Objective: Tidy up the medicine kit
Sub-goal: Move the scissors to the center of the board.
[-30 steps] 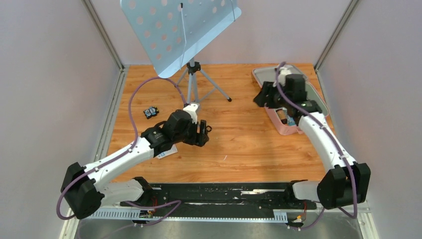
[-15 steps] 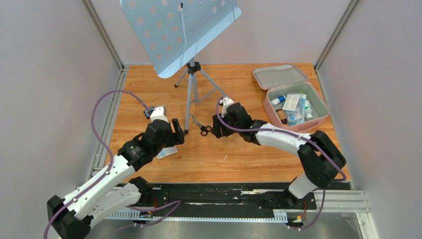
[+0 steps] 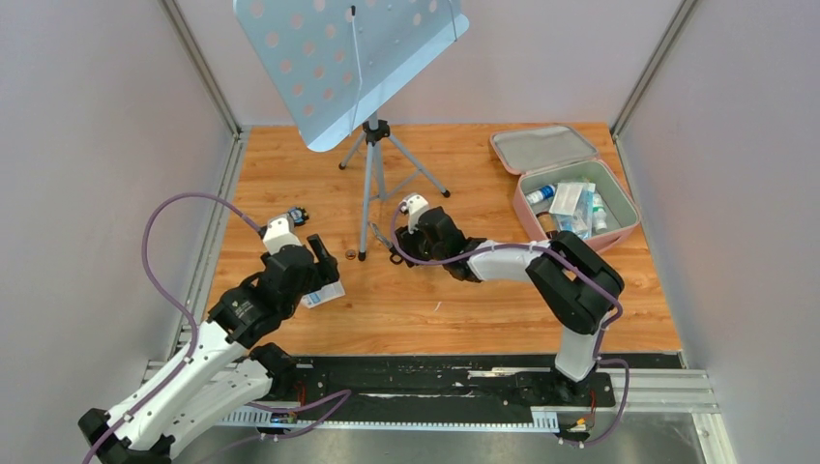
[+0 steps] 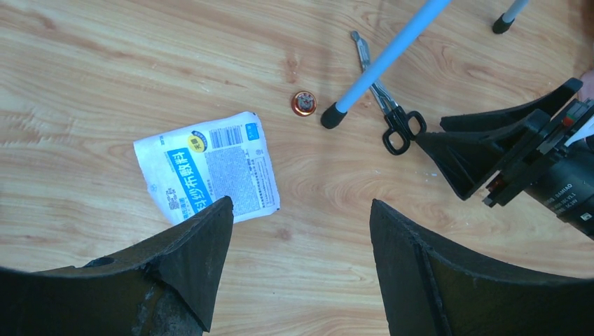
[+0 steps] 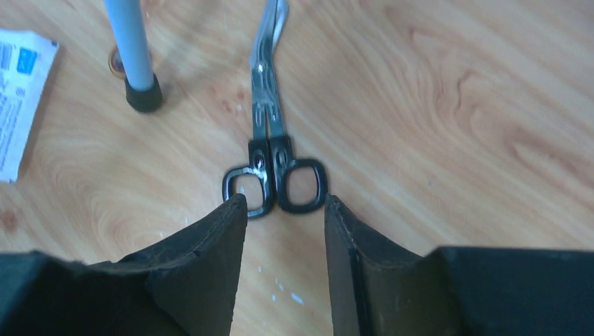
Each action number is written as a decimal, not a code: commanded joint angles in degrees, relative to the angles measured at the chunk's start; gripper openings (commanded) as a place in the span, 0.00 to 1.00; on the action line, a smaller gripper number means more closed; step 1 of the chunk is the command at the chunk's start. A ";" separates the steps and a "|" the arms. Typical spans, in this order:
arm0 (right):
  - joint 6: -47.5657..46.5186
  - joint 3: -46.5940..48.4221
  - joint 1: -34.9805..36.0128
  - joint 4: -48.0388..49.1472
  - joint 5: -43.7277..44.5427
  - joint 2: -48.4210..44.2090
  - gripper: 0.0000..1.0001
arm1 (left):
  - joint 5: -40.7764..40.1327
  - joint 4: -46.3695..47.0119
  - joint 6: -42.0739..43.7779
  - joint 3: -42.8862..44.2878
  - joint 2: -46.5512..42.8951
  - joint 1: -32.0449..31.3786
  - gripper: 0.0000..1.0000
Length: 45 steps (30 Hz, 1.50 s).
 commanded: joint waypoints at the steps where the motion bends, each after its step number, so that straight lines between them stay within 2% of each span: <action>1: -4.28 5.17 1.62 3.05 2.81 2.43 0.43 | -3.16 -1.49 -2.61 -0.52 -1.36 0.29 0.80; 11: -6.48 9.99 3.70 -1.90 6.06 8.74 0.43 | -3.46 -2.08 -2.64 -0.71 -2.12 0.35 0.80; 18: -6.26 5.77 3.90 -3.10 8.61 6.45 0.41 | -3.39 -1.98 -2.64 -0.89 -2.16 0.33 0.80; 26: -2.96 -6.69 4.40 -4.12 10.29 -1.58 0.38 | -3.29 -1.42 -2.64 -1.17 -2.00 0.30 0.80; 32: 0.96 -14.82 5.02 -8.32 11.63 -12.18 0.38 | -2.73 -0.68 -2.60 -1.20 -1.24 0.34 0.80; 37: 2.67 -17.26 5.49 -13.75 11.35 -22.03 0.38 | -2.54 -0.22 -2.55 -1.20 -1.00 0.30 0.80; 41: 1.69 -15.19 5.47 -17.80 12.62 -27.01 0.49 | -2.18 0.34 -2.31 -1.23 -0.86 0.31 0.80; 45: -2.65 -10.78 5.21 -19.29 13.88 -24.39 0.59 | -1.74 0.50 -2.14 -0.89 -0.53 0.31 0.80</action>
